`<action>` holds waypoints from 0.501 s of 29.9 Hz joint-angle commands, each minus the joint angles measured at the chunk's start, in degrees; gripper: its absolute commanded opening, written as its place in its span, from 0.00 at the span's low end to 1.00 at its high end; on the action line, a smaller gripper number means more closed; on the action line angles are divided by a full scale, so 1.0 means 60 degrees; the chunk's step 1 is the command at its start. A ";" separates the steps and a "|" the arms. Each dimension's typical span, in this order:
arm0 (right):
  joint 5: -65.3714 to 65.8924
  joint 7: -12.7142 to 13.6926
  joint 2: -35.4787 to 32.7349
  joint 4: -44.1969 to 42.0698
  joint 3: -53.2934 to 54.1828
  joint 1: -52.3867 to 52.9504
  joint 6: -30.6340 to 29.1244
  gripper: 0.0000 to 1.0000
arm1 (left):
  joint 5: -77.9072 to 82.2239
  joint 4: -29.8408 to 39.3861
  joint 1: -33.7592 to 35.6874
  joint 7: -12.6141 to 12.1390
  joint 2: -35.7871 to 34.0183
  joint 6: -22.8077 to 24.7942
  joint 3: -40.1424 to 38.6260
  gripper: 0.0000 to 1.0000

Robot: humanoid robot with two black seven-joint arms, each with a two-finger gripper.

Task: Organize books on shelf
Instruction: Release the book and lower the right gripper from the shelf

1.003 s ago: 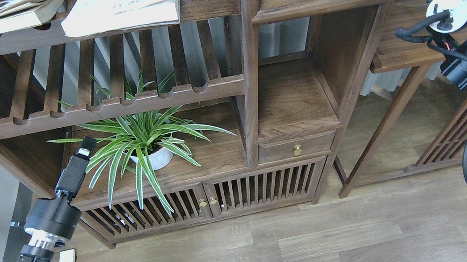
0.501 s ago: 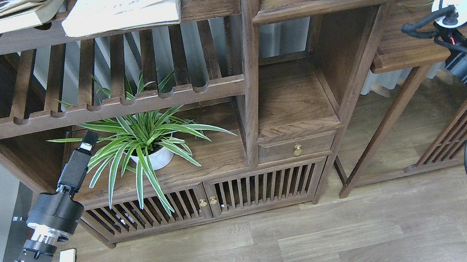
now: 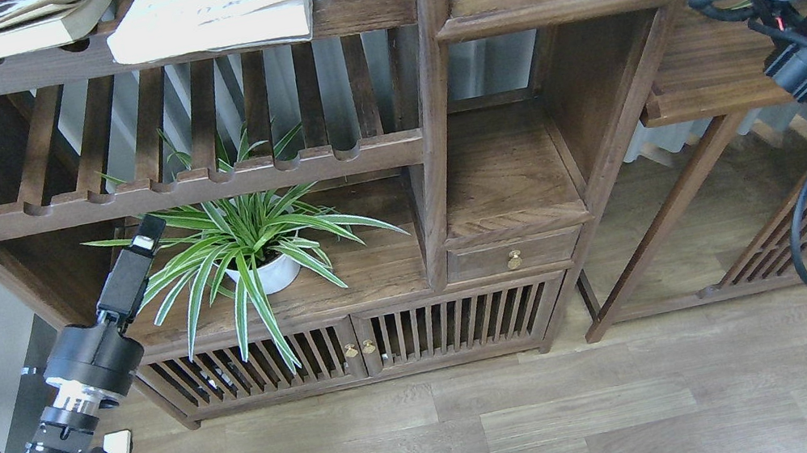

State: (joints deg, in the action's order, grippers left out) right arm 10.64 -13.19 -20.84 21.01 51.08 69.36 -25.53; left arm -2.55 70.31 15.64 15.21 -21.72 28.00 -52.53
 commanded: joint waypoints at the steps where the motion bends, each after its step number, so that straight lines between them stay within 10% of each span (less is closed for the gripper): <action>1: -0.0015 -0.0028 -0.0086 0.0408 0.0100 0.0013 -0.0008 0.70 | 0.0001 0.0000 0.0001 -0.0001 0.0001 0.0000 -0.0005 0.99; 15: -0.0161 -0.0013 -0.0671 0.3749 0.0715 -0.2199 0.0490 0.80 | -0.0014 0.0015 0.0089 0.0013 0.0133 0.0000 -0.0209 0.99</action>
State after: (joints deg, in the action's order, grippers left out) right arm 9.76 -13.36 -23.99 41.64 54.73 57.80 -23.01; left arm -2.64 70.39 16.06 15.25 -21.26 28.00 -53.13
